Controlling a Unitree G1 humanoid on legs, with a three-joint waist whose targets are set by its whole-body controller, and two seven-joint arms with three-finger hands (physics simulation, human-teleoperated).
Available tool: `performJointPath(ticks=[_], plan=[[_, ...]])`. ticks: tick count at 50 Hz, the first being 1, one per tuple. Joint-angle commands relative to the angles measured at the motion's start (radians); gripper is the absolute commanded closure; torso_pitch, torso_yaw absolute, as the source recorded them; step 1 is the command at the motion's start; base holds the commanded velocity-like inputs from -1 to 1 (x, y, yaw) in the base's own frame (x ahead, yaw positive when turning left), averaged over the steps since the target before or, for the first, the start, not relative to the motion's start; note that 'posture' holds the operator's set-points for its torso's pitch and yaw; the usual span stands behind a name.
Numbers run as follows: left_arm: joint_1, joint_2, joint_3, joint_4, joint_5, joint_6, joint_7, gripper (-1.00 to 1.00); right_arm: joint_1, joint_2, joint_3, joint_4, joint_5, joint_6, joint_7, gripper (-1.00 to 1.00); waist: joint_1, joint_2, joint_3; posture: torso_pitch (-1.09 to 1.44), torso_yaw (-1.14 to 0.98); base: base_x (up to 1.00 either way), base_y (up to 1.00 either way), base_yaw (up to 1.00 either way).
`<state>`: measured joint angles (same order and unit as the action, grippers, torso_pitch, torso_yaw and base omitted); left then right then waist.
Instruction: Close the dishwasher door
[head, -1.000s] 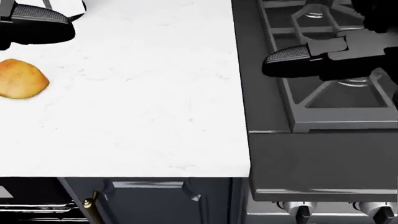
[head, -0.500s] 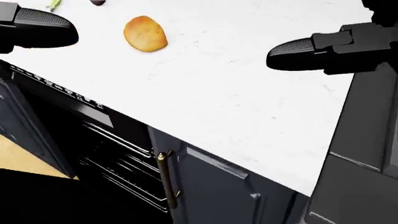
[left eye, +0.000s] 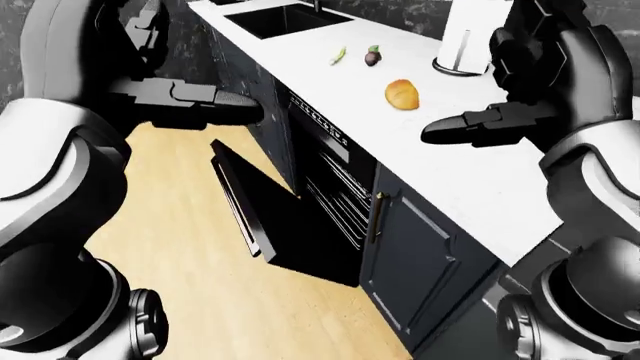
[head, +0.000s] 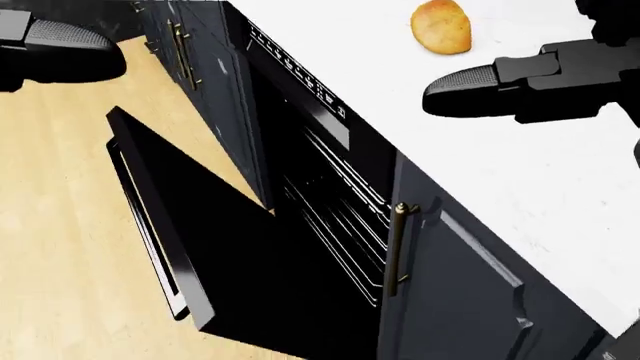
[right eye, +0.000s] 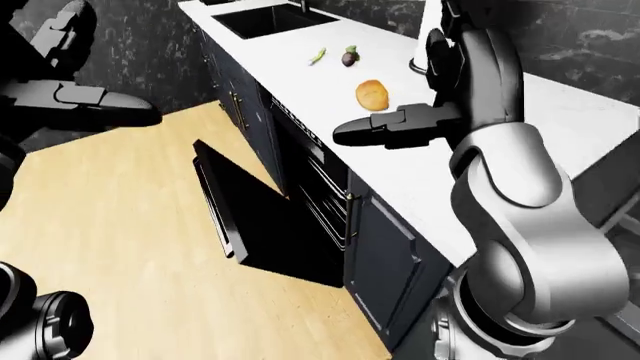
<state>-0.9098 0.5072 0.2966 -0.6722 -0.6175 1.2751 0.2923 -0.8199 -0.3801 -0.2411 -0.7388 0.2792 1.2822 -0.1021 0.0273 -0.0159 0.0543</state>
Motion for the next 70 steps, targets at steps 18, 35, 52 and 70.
performJointPath(ticks=[18, 35, 52, 70], plan=[[-0.013, 0.013, 0.017, -0.013, 0.013, -0.046, 0.004, -1.00, -0.015, 0.006, 0.006, -0.020, -0.026, -0.036, 0.021, -1.00, 0.009, 0.050, -0.019, 0.00, 0.00, -0.24, 0.00, 1.00], [-0.020, 0.009, 0.013, -0.016, 0.013, -0.038, 0.007, -1.00, -0.021, 0.009, 0.033, -0.019, -0.067, -0.036, 0.057, -1.00, -0.016, -0.017, 0.011, 0.00, 0.00, -0.18, 0.08, 0.65], [-0.012, 0.000, 0.008, -0.021, 0.028, -0.041, -0.001, -1.00, -0.014, 0.032, 0.028, -0.005, -0.111, -0.021, 0.077, -1.00, -0.028, 0.009, -0.002, 0.00, 0.00, 0.00, 0.00, 0.00], [-0.010, -0.003, 0.010, -0.021, 0.033, -0.042, -0.006, -1.00, -0.010, 0.036, 0.035, -0.004, -0.126, -0.027, 0.089, -1.00, -0.013, -0.014, -0.013, 0.00, 0.00, 0.16, 0.00, 0.00]])
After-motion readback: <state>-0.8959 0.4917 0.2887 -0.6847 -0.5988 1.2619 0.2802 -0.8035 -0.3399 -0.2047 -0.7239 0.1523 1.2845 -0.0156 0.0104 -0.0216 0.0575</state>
